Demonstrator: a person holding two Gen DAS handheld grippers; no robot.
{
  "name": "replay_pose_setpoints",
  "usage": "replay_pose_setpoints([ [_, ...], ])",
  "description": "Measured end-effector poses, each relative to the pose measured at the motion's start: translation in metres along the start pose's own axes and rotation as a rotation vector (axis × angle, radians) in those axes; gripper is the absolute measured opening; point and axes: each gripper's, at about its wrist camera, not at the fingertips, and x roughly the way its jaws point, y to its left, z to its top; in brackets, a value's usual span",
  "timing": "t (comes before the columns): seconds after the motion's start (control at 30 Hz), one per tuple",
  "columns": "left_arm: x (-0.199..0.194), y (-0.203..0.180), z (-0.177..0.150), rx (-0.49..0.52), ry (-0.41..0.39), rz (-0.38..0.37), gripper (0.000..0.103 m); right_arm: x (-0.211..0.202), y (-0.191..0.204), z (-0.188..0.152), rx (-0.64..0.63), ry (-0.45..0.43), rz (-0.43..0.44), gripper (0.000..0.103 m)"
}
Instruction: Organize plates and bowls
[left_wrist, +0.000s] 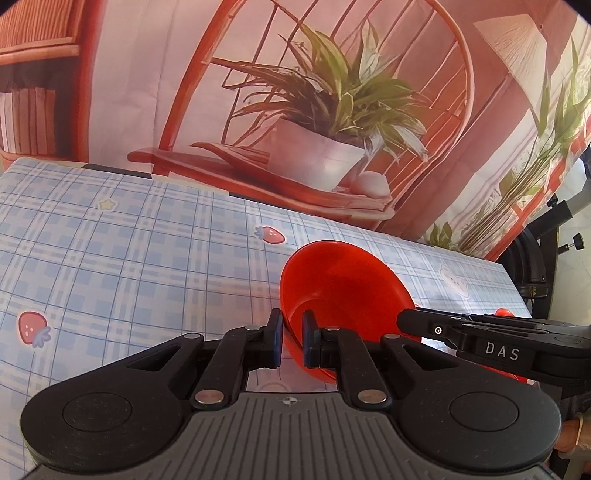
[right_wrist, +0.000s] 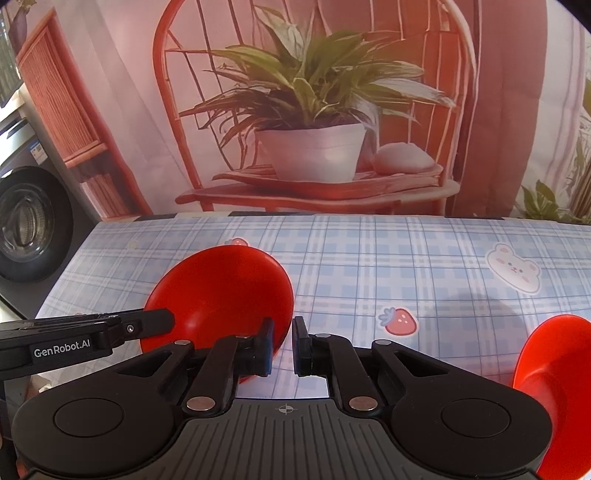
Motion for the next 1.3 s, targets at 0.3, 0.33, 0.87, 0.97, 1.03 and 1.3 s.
replay_pose_setpoints([
  [0.3,-0.027,-0.008,-0.006,-0.005,-0.03,0.0,0.01,-0.023,0.008,-0.007,0.006,-0.017,0.002,0.007],
  [0.33,-0.034,-0.012,-0.005,0.007,-0.038,0.004,0.01,-0.031,0.009,-0.007,0.009,-0.028,0.006,0.007],
  [0.87,-0.147,-0.09,-0.028,0.101,-0.125,-0.01,0.01,-0.173,0.006,-0.043,0.011,-0.222,0.041,0.007],
  [0.97,-0.157,-0.111,-0.035,0.139,-0.127,-0.002,0.011,-0.194,0.003,-0.055,0.008,-0.258,0.027,0.007],
  [1.03,-0.163,-0.122,-0.041,0.159,-0.125,0.001,0.011,-0.206,-0.003,-0.063,0.035,-0.271,0.033,0.007],
  [1.3,-0.168,-0.152,-0.07,0.186,-0.096,-0.016,0.011,-0.239,-0.029,-0.105,0.082,-0.329,0.022,0.007],
])
